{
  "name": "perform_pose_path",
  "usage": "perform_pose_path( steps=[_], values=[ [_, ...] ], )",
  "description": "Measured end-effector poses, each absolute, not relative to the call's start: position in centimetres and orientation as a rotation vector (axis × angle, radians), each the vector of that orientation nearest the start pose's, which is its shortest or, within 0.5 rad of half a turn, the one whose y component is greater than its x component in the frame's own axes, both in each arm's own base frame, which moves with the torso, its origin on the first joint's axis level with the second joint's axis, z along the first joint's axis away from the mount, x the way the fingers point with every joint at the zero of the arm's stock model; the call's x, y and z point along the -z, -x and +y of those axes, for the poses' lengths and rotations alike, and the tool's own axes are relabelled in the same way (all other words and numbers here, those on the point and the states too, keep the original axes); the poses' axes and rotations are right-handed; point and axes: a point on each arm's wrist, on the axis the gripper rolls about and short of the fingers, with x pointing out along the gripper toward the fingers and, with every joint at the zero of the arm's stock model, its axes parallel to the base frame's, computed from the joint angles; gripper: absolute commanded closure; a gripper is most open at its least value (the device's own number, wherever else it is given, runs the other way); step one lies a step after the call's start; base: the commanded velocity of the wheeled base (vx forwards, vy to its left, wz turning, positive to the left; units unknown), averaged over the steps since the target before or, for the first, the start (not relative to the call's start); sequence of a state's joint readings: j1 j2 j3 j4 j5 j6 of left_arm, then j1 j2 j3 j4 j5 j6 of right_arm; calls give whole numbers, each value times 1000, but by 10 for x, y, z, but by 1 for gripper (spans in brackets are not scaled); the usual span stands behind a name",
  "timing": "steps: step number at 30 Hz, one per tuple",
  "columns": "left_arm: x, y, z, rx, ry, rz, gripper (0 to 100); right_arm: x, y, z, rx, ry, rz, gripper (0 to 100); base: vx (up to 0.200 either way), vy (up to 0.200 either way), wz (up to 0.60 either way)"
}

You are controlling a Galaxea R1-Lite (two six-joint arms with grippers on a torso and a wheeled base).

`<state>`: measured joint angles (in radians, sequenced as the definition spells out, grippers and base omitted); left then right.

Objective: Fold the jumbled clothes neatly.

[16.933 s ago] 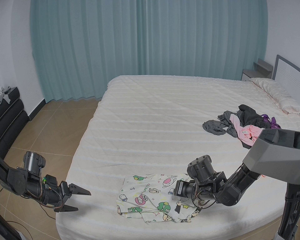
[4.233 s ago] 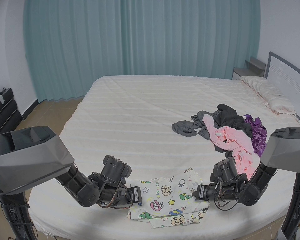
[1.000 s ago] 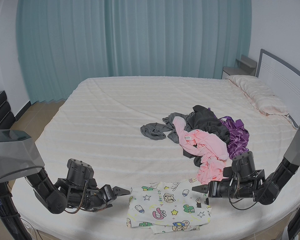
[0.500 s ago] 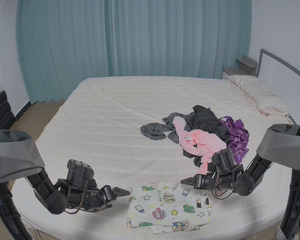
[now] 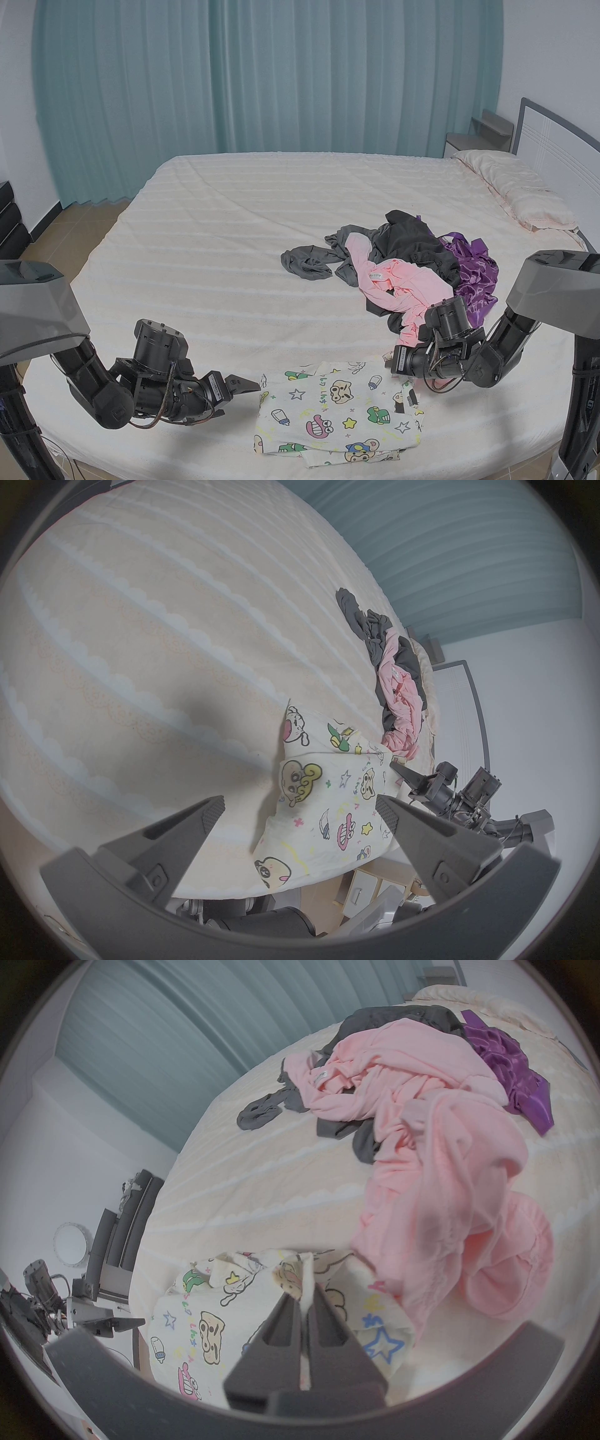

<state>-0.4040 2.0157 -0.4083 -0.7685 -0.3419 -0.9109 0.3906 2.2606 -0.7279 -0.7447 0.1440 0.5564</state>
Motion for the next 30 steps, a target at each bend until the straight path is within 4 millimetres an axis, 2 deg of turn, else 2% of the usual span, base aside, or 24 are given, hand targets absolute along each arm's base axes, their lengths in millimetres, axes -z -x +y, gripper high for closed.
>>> perform_pose_path(
  steps=[6,7,13,20,24,30],
  values=[
    [-18,-241,-112,259,786,1111,0,13,-321,128,-251,-430,904,100,0,0,0],
    [-18,-241,-112,259,786,1111,0,14,-321,127,-249,-431,905,0,0,0,0],
    [-18,-241,-112,260,786,1111,0,14,-320,125,-246,-433,907,0,0,0,0],
    [-18,-241,-111,261,788,1112,0,5,-319,118,-234,-442,883,0,0,0,0],
    [-20,-243,-110,260,791,1082,0,-16,-310,110,-229,-453,840,0,0,0,0],
    [-38,-240,-102,246,800,963,0,-66,-281,91,-215,-473,714,0,0,0,0]
  ],
)
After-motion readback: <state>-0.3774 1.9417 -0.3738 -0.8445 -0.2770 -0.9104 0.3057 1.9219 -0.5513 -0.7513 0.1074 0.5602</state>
